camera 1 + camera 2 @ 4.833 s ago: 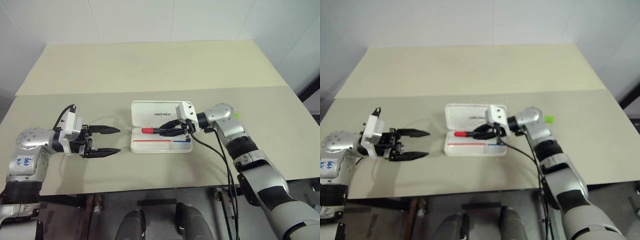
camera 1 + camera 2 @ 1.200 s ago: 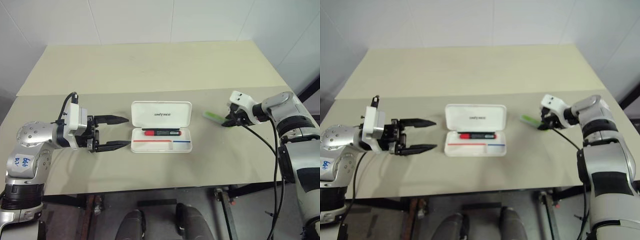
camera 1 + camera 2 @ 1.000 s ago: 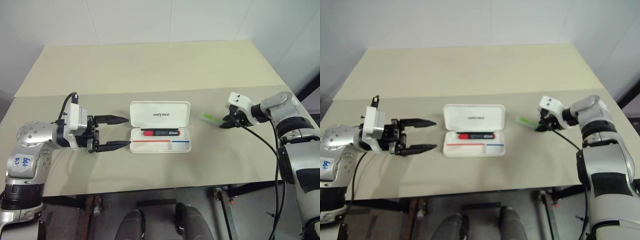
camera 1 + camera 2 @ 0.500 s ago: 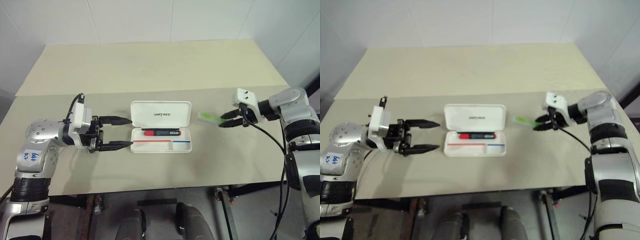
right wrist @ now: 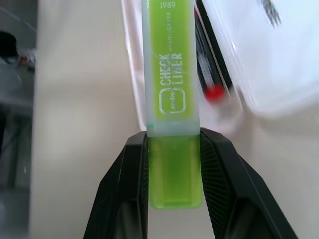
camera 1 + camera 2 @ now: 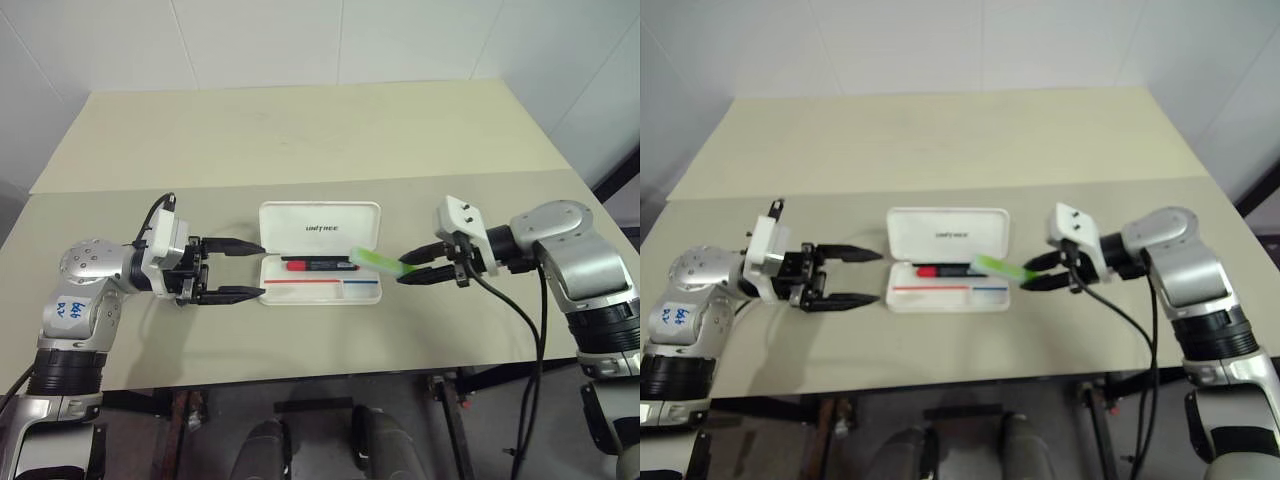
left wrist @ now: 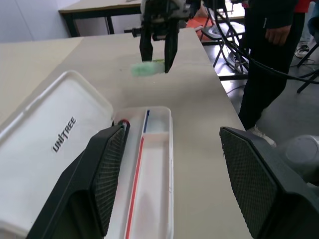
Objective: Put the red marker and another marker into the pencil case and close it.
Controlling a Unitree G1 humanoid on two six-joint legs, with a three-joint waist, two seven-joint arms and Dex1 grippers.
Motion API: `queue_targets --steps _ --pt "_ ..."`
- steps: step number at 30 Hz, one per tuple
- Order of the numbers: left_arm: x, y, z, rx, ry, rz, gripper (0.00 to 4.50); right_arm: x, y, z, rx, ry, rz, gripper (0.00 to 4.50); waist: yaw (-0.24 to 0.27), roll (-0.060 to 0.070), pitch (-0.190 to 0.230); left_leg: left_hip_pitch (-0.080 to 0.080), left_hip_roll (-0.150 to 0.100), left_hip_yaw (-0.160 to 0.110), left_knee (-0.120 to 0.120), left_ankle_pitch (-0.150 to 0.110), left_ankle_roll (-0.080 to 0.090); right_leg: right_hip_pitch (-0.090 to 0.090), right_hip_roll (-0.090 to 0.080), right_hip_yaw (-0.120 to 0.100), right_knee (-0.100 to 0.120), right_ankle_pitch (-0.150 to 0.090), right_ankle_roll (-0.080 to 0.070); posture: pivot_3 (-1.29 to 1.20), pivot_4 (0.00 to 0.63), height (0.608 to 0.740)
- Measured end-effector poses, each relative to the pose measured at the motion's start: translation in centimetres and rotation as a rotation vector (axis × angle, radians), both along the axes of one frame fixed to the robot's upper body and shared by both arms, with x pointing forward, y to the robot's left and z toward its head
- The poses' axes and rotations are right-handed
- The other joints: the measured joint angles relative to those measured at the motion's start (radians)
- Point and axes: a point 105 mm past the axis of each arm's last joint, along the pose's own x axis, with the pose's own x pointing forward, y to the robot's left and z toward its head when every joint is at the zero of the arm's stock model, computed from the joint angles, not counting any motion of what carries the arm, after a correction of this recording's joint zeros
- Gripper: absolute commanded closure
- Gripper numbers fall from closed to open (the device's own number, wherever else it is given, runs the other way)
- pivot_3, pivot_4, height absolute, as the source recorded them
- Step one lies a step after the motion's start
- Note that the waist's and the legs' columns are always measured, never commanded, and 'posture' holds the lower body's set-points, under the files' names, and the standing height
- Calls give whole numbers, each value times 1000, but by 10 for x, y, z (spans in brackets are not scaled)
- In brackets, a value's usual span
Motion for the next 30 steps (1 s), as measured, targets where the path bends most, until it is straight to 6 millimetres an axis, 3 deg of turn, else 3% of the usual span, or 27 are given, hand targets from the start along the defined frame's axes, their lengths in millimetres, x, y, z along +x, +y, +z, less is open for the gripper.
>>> queue_targets --steps 4,8,17,30 --pt "-2 9 -3 26 11 26 1322 -6 25 -7 27 17 44 3436 0 -1 0 0 0 0 -1 0 0 0 0 0 -1 0 0 0 150 740" --pt "-3 17 -6 57 10 46 1322 -12 59 -28 22 55 121 3436 -1 -1 0 -1 1 0 -1 0 0 -1 0 0 0 0 -1 0 150 740" --pt "-2 30 -8 56 16 102 1322 0 96 -36 -26 39 133 3436 -1 -1 -1 -2 1 0 -1 0 0 -2 1 -1 2 0 -1 0 150 740" --pt "-1 35 -11 43 15 151 1322 14 95 -42 -156 -4 139 3436 -1 -1 -1 -2 1 0 -2 0 1 -2 1 -1 2 0 -1 0 150 740"
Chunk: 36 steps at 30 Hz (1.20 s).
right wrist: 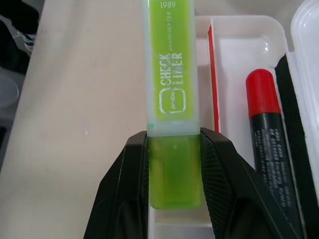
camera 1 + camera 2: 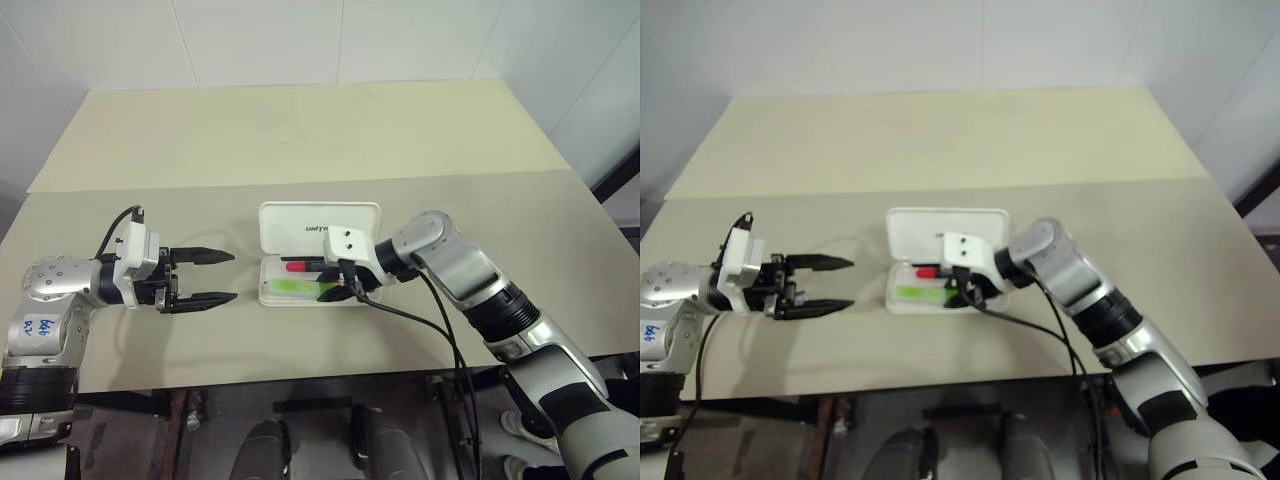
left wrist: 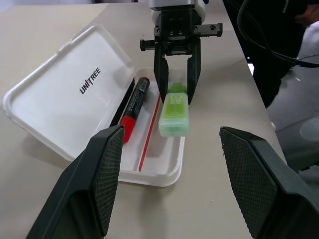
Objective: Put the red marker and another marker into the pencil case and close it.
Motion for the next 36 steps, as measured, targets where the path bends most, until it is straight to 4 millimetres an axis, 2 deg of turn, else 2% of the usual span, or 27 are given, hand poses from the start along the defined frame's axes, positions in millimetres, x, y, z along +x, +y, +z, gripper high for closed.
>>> queue_targets --steps 8,20,24,26,34,36 --pt "1 0 0 -2 -3 11 1322 6 -1 1 -27 -27 -10 3436 0 0 0 0 0 0 0 0 0 0 0 0 0 0 0 0 150 740" --pt "1 0 1 -5 -9 18 1322 1 15 0 -44 -29 39 3436 -1 0 0 0 1 0 0 0 0 0 1 0 0 0 0 0 150 740" --pt "1 0 1 -6 -9 18 1322 1 15 0 -49 -27 35 3436 -1 0 0 0 1 0 0 0 -1 0 1 0 0 0 0 0 150 740" --pt "2 0 1 -7 -10 19 1322 1 14 0 -55 -36 41 2661 -1 0 0 0 1 0 0 0 -1 0 1 0 0 0 0 0 150 740" --pt "2 -1 1 -14 -10 22 1322 -2 16 -5 -74 -52 73 23 -3 0 0 1 2 0 1 1 -2 0 1 0 -1 1 -2 0 150 740" --pt "2 -1 1 -14 -11 22 1322 0 17 -6 -71 -58 62 23 -2 0 0 2 5 0 1 2 -3 0 4 0 -2 2 -4 0 150 740"
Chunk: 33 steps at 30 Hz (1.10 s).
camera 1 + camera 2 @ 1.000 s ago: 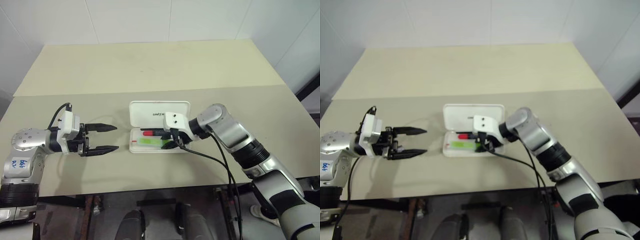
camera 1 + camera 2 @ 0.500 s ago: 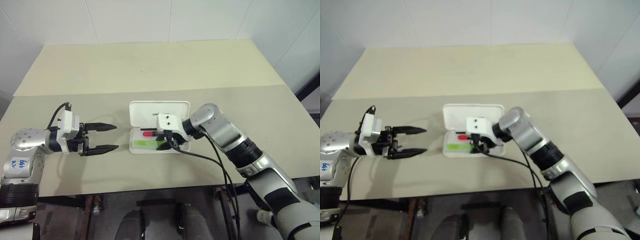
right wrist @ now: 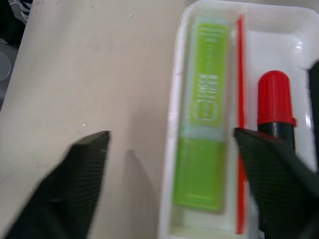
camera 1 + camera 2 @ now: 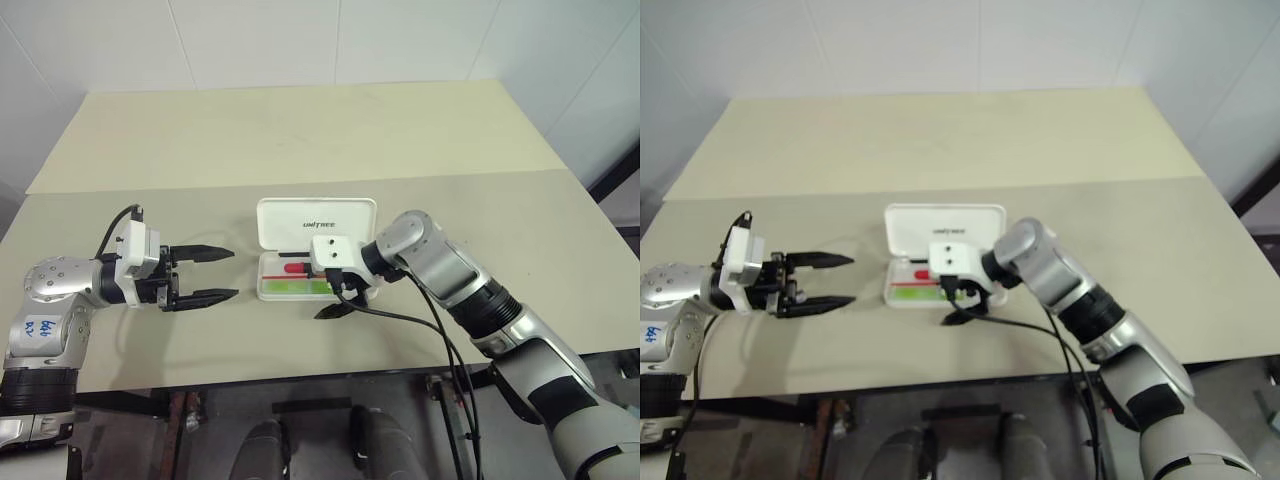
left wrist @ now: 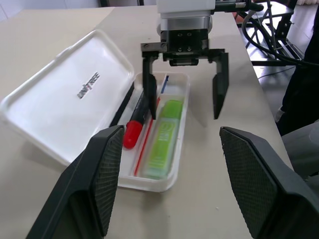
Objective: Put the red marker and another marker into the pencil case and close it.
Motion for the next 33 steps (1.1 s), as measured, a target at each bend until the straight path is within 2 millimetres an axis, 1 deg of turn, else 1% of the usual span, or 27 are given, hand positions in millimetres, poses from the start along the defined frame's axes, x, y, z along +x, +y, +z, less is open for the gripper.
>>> queue_targets --steps 2,5,7,9,11,15,17,18,21,23,25,29,33 --pt "0 0 0 0 0 0 1322 1 1 2 11 0 -6 23 0 0 0 0 2 0 0 0 -1 0 3 0 0 0 -2 0 150 740" --pt "0 0 0 0 0 0 1322 0 4 13 62 9 -5 23 1 0 0 -1 3 0 -1 0 -2 -2 4 0 1 0 -3 0 150 740" --pt "0 -1 0 0 -2 -1 1322 -6 5 30 144 23 17 23 2 0 0 -3 4 1 -2 0 -2 -4 5 0 3 0 -3 0 150 740" --pt "0 -1 0 0 -4 -2 1322 -12 2 42 205 15 36 23 3 0 0 -3 4 1 -2 -1 -2 -4 5 0 2 0 -3 0 150 740" --pt "-2 -2 0 3 -7 -5 1322 -17 -6 43 236 18 37 23 3 0 0 -3 4 3 -3 -2 -2 -4 5 0 1 0 -3 0 150 740" --pt "-5 -2 -5 5 7 4 1322 -21 -22 38 274 50 9 23 4 0 0 -3 4 4 -3 -2 -1 -4 4 0 -1 0 -3 0 150 740" --pt "-5 -1 -7 -7 6 33 1322 -25 -29 42 325 42 -3 23 3 0 0 -3 5 4 -3 -2 -2 -5 5 0 -1 0 -3 0 150 740" --pt "-7 1 -6 -22 -8 65 1322 -25 -36 49 388 27 -25 23 3 0 0 -3 5 4 -3 -3 -2 -4 5 0 -1 0 -3 0 150 740" --pt "-11 11 -8 -64 -22 176 1322 -22 -59 66 505 -22 -98 23 1 0 0 -3 5 4 -3 -3 -2 -5 5 0 -1 0 -3 0 150 740" --pt "-14 19 -10 -87 -25 253 1322 -22 -70 77 574 -50 -129 23 1 0 0 -2 6 4 -3 -3 -2 -5 5 1 -5 0 -3 0 150 740" --pt "-18 28 -11 -126 -31 333 1322 -22 -81 84 647 -66 -156 23 3 0 0 -2 7 4 -3 -3 -3 -5 5 1 -5 0 -3 0 150 740" --pt "-29 42 -17 -164 -29 461 1322 -26 -94 89 741 -71 -166 23 3 0 0 -2 8 4 -3 -3 -3 -4 3 1 -5 0 -3 0 150 740" --pt "-34 65 -24 -225 -33 671 1322 -30 -106 79 732 -76 -165 23 3 -1 0 -1 8 4 -3 -3 -2 -4 3 1 -7 0 -3 0 150 740"
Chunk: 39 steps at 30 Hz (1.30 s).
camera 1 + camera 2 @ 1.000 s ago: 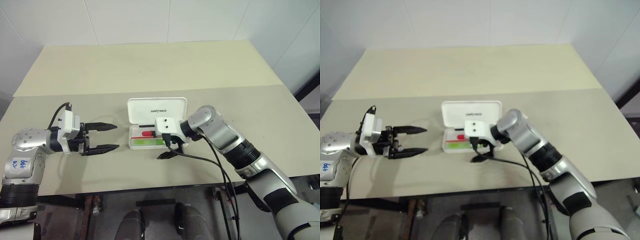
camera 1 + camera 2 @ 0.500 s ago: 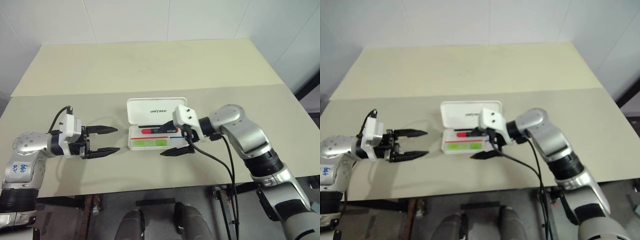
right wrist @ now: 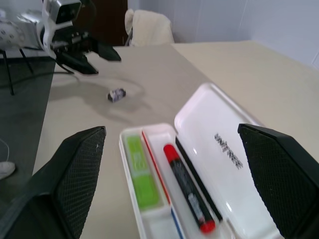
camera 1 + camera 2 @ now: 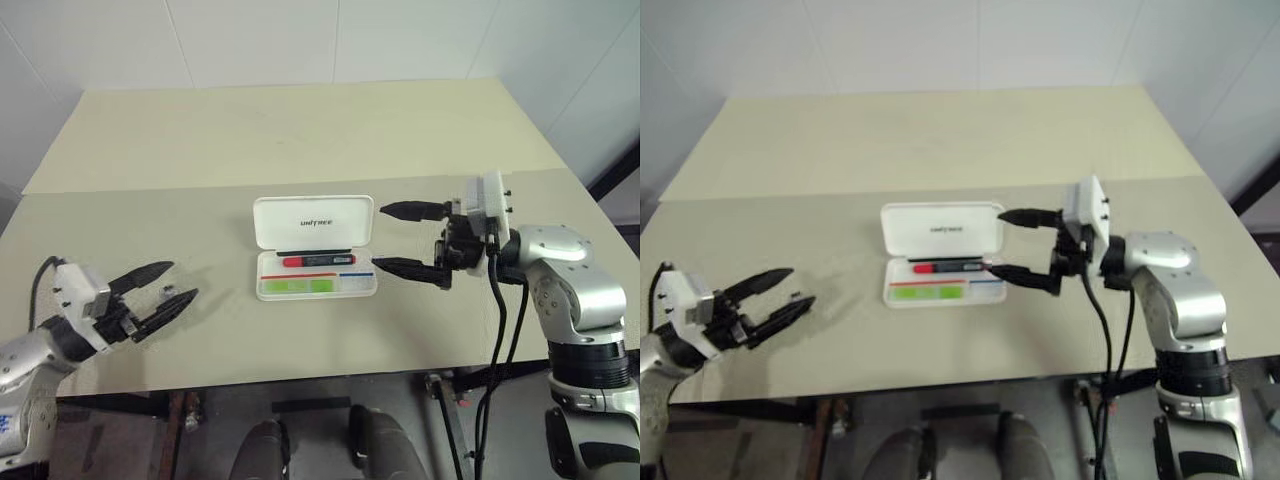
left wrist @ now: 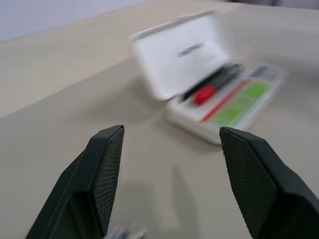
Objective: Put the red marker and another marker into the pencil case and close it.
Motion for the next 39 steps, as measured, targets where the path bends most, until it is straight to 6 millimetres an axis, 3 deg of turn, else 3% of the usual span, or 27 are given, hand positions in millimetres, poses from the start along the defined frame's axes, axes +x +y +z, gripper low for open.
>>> queue_targets --steps 4,9,15,22,30,39 --pt "-3 8 -9 -53 -26 200 1322 -2 1 1 14 3 21 23 0 0 0 1 0 0 0 0 1 1 -1 1 -1 0 0 0 150 740" --pt "-11 8 -34 -177 19 416 1322 -4 3 1 27 26 43 23 1 -2 -1 1 0 0 0 -1 1 2 0 1 -1 1 1 0 150 740" --pt "-14 -29 -69 -325 134 570 1322 -7 12 2 26 54 96 23 6 -4 -2 2 -1 0 2 -1 2 4 -1 1 -4 1 1 0 150 740" --pt "-9 -42 -67 -333 131 663 1322 -7 12 3 24 83 104 23 20 -4 -3 1 -3 0 2 -1 2 4 1 1 -4 1 1 0 150 740" --pt "-4 -40 -66 -345 114 754 1322 -8 11 7 21 82 108 23 29 -4 -3 1 -3 0 2 -1 2 5 1 0 -4 1 1 0 150 740" --pt "19 -44 -73 -353 140 755 1322 -8 10 7 21 92 102 23 30 -4 -3 1 -3 -1 3 -1 2 5 2 -1 -4 1 1 0 150 740"
